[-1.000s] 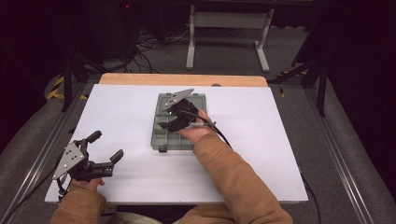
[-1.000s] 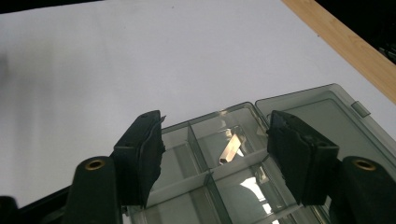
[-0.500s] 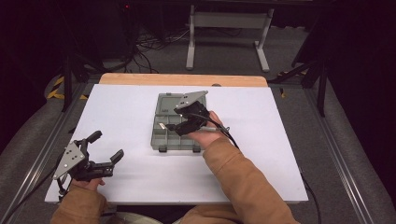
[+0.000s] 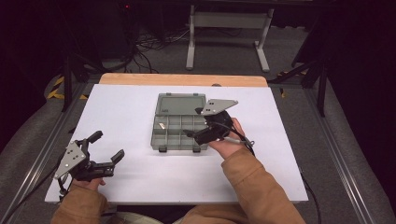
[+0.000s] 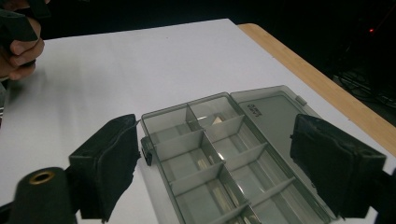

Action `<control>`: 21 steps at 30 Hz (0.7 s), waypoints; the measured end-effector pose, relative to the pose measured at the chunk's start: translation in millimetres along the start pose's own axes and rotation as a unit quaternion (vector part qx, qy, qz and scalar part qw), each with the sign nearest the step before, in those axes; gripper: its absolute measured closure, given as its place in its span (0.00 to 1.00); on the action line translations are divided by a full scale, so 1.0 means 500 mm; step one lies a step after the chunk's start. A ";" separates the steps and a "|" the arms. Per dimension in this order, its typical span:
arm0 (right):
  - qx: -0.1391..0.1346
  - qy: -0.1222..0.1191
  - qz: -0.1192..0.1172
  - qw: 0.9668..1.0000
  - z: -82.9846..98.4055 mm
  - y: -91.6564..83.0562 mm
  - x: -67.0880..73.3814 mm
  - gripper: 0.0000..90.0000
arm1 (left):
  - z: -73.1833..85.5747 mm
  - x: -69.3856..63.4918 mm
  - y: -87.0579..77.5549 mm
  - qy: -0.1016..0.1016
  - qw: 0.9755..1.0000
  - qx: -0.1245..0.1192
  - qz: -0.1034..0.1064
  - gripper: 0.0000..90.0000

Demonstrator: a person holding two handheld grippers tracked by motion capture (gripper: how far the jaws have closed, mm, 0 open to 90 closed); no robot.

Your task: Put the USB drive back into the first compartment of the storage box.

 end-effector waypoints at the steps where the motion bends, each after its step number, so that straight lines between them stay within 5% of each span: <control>1: 0.000 0.000 0.000 1.000 0.000 0.000 0.000 0.16 | 0.000 0.000 0.000 0.000 1.000 0.000 0.000 0.01; 9: -0.031 0.009 0.028 0.999 0.041 -0.060 0.000 0.05 | 0.001 -0.001 0.002 -0.001 1.000 0.001 0.000 0.01; 21: -0.080 0.033 0.058 0.995 0.113 -0.113 -0.007 0.04 | 0.001 -0.002 0.003 0.000 1.000 0.003 0.001 0.01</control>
Point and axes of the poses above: each handheld gripper's, and its own axes: y roughly forward along the jaws, z roughly out of its underside, x roughly to its left, the point moved 4 cm from there along y, roughly forward along the jaws, and after that the axes turned 3 degrees about x, right-handed, at the moved point
